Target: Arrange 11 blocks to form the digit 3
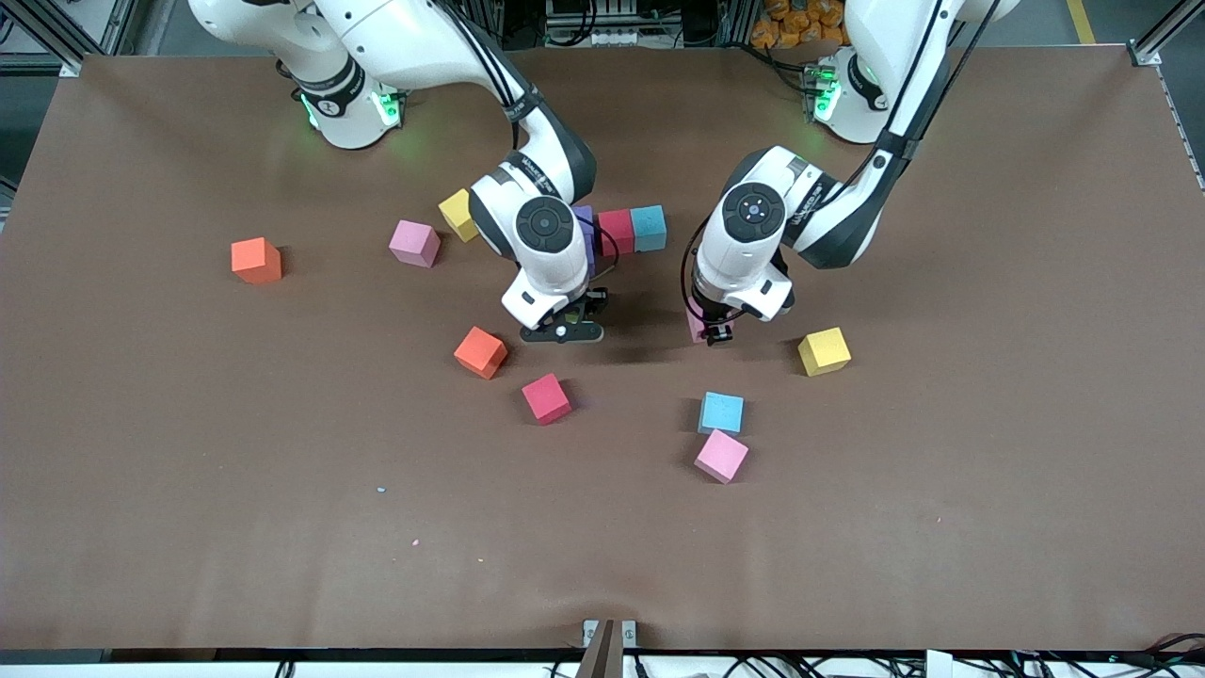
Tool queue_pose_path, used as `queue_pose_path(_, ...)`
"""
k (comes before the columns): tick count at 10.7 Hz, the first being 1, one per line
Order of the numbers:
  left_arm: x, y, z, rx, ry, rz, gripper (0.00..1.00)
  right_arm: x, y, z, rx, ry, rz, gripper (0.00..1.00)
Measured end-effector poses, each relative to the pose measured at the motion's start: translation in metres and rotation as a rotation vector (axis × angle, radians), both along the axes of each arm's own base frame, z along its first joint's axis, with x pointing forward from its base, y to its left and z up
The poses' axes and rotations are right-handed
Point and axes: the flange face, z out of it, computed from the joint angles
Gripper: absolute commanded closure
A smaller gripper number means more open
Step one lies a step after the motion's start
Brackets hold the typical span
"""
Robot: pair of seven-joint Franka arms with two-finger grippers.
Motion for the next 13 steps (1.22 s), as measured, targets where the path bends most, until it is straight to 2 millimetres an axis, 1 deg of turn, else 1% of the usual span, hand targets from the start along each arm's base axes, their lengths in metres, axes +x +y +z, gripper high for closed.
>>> queue_pose_path(4, 0.004, 0.002, 0.006, -0.008, -0.012, -0.003, 1.0, -0.012, 0.011, -0.006, 0.0, 0.008, -0.007, 1.0)
queue_pose_path(5, 0.006, 0.005, 0.009, -0.009, -0.016, -0.011, 1.0, -0.015, 0.012, -0.01, -0.001, 0.008, -0.003, 1.0)
queue_pose_path(7, 0.015, 0.016, 0.019, -0.013, -0.028, -0.011, 1.0, -0.025, 0.013, -0.023, 0.019, -0.022, 0.007, 1.0)
queue_pose_path(9, 0.02, 0.021, 0.026, -0.015, -0.033, -0.005, 1.0, -0.03, 0.013, -0.022, 0.027, -0.032, 0.011, 1.0)
queue_pose_path(13, 0.041, 0.036, 0.044, -0.027, -0.056, -0.003, 1.0, -0.032, 0.013, -0.022, 0.027, -0.032, 0.012, 1.0)
